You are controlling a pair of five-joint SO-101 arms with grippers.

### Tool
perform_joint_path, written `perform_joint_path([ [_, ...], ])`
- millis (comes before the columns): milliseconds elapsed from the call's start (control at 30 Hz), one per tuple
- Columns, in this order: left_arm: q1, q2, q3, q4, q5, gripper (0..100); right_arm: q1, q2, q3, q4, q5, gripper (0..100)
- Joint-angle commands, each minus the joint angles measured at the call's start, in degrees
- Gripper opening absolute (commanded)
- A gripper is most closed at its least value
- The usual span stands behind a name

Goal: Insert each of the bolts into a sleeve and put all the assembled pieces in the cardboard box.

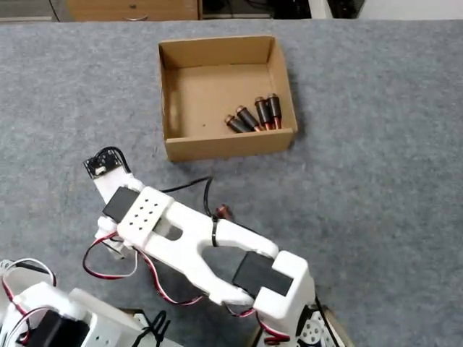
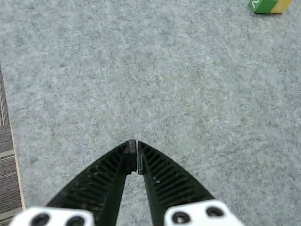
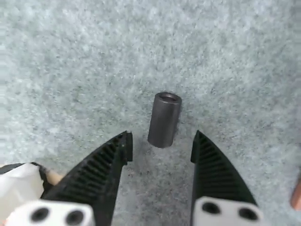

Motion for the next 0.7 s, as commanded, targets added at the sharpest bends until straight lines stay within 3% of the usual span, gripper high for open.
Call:
perform_joint_path([
  [0, -0.8, 0.0, -0.6, -0.4, -0.4, 2, -0.7, 0.0, 1.2, -2.7, -0.6, 19.8],
  [667, -0.9, 0.0, -2.5, -0.4, -0.4, 2, -0.5, 5.0, 8.0, -10.1, -0.9, 19.8],
])
